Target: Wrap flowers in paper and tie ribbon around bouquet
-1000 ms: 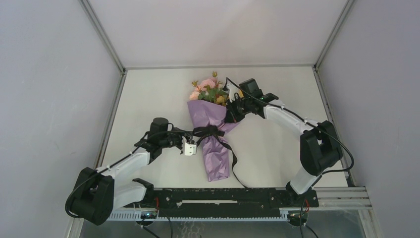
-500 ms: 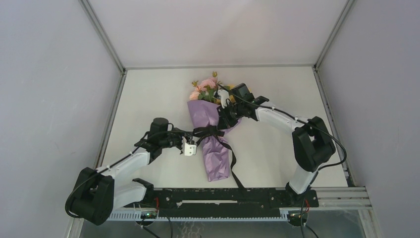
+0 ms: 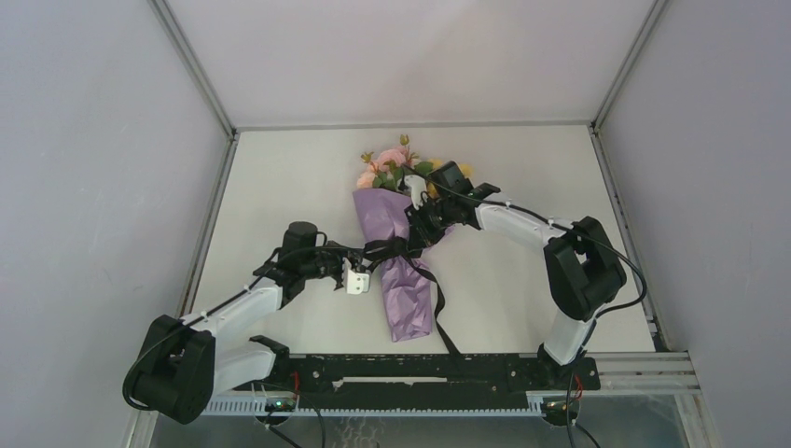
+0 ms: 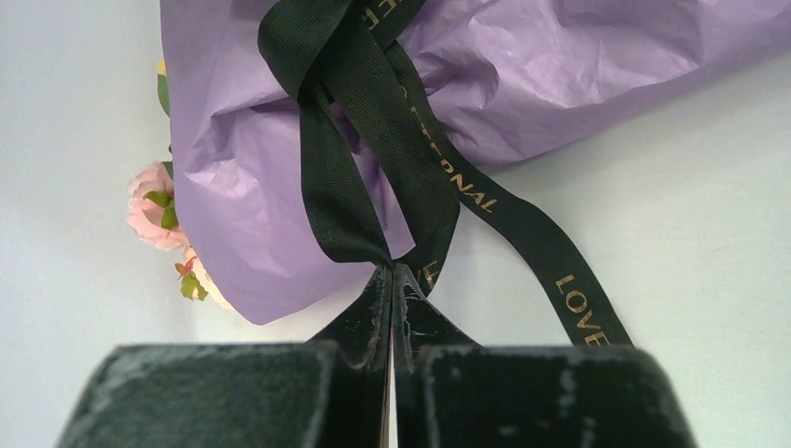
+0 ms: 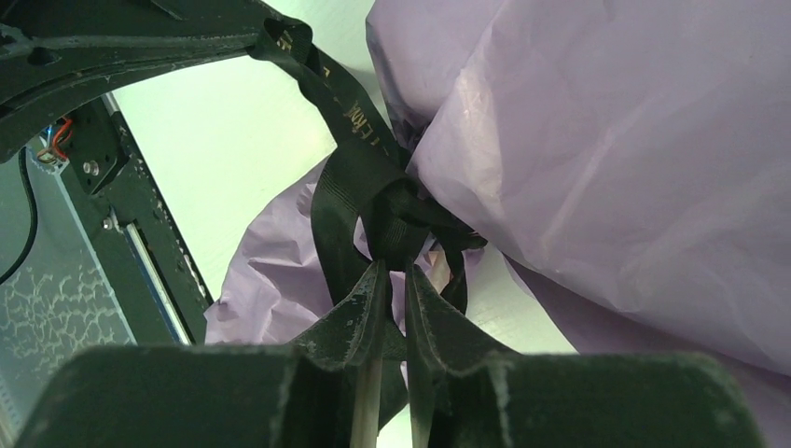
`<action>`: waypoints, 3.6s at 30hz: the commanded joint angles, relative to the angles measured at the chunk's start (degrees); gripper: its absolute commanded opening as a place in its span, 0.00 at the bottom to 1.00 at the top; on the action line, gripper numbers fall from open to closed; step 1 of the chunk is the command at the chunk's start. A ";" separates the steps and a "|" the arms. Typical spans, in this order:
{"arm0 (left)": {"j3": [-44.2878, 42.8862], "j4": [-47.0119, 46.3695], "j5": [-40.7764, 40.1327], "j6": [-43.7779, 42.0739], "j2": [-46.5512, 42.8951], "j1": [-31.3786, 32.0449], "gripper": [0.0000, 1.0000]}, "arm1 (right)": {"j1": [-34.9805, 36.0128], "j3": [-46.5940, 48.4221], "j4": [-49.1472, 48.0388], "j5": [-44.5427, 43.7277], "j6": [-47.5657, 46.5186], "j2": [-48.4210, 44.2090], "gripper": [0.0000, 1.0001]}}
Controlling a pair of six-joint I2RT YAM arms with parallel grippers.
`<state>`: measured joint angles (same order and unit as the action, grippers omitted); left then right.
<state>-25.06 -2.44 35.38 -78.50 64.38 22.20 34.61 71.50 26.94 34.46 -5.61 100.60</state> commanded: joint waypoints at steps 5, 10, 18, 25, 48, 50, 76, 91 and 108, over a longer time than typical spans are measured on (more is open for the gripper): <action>-0.26 -1.09 3.27 -1.14 -0.16 0.13 0.00 | -0.78 3.60 0.52 -4.36 -1.90 -1.23 0.20; -0.29 -2.76 3.13 -1.32 0.16 0.13 0.00 | 0.15 3.64 0.46 -7.54 -2.57 0.69 0.19; -0.96 -3.36 3.07 -1.11 0.75 0.18 0.00 | -0.06 5.81 0.92 -8.22 -3.42 1.13 0.22; -2.53 -4.77 3.38 4.45 -0.31 0.41 0.00 | -2.52 6.50 4.39 -0.44 -4.72 -3.63 0.34; -2.36 -4.42 2.77 3.05 -0.15 0.50 0.00 | -2.02 4.65 4.50 12.88 -8.01 2.29 0.25; -2.30 -4.42 2.68 2.92 -0.12 0.49 0.00 | -1.43 4.46 4.01 12.12 -7.22 3.06 0.27; -1.84 -4.22 3.65 6.26 -0.70 0.92 0.00 | 3.01 1.73 5.53 -1.45 -0.43 3.13 0.40; -1.40 -5.09 3.03 5.51 -0.22 0.94 0.00 | 6.06 -0.75 -1.58 -8.69 5.34 2.42 0.43; -1.25 -5.42 -0.66 3.79 0.33 0.96 0.00 | 0.74 -0.67 2.52 -8.81 5.00 -5.53 0.00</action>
<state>-25.21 -5.98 35.97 -73.56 64.84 22.96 36.99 70.54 28.36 25.82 -0.71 99.88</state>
